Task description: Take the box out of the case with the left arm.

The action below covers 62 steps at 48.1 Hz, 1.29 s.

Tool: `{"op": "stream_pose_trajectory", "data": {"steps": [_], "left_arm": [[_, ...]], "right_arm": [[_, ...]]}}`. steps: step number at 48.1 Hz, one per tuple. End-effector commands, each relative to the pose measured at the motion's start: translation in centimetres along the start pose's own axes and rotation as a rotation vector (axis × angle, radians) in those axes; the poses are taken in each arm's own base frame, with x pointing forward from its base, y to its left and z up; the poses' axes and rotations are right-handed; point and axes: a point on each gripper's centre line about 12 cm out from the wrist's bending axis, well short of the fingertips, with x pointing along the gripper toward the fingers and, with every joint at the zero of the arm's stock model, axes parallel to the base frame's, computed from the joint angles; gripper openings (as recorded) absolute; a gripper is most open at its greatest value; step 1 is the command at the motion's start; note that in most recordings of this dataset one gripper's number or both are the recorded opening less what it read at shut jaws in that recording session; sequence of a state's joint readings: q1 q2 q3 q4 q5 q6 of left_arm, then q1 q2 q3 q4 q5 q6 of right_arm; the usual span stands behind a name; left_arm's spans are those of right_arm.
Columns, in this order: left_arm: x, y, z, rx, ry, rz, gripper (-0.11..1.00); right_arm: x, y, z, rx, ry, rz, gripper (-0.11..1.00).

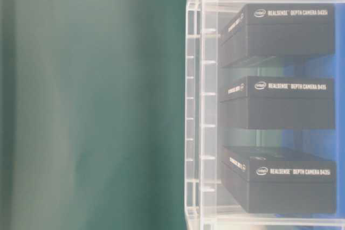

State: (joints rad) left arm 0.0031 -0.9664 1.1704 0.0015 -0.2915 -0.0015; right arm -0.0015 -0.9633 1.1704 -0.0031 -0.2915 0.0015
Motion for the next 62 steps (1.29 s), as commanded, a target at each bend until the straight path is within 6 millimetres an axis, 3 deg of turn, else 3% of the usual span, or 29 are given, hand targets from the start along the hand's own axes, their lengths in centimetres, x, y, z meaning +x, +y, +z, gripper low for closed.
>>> {"op": "stream_pose_trajectory", "data": {"steps": [1, 8, 15, 23, 43, 50, 62], "left_arm": [[0.2, -0.1, 0.4, 0.016, 0.008, -0.009, 0.02], [0.1, -0.2, 0.3, 0.015, 0.040, -0.010, 0.02], [-0.1, -0.1, 1.3, 0.004, 0.023, -0.007, 0.02], [-0.3, -0.2, 3.5, -0.039, 0.009, -0.009, 0.02], [-0.1, -0.1, 12.2, -0.079, 0.017, -0.004, 0.02], [0.4, -0.1, 13.5, -0.079, 0.069, 0.000, 0.02], [0.8, -0.1, 13.4, -0.131, 0.227, 0.015, 0.02]], "right_arm": [[0.2, 0.1, 0.5, 0.002, -0.012, 0.006, 0.00], [0.4, 0.1, 0.2, 0.003, 0.077, 0.006, 0.00], [0.7, 0.1, 1.5, 0.006, 0.106, 0.005, 0.00], [1.1, 0.1, 4.7, 0.009, 0.103, 0.005, 0.00], [1.6, 0.1, 14.1, 0.011, 0.052, 0.005, 0.00], [2.0, 0.1, 14.7, 0.011, 0.112, 0.004, 0.00], [1.8, 0.1, 13.4, 0.090, 0.253, -0.005, 0.00]]}}
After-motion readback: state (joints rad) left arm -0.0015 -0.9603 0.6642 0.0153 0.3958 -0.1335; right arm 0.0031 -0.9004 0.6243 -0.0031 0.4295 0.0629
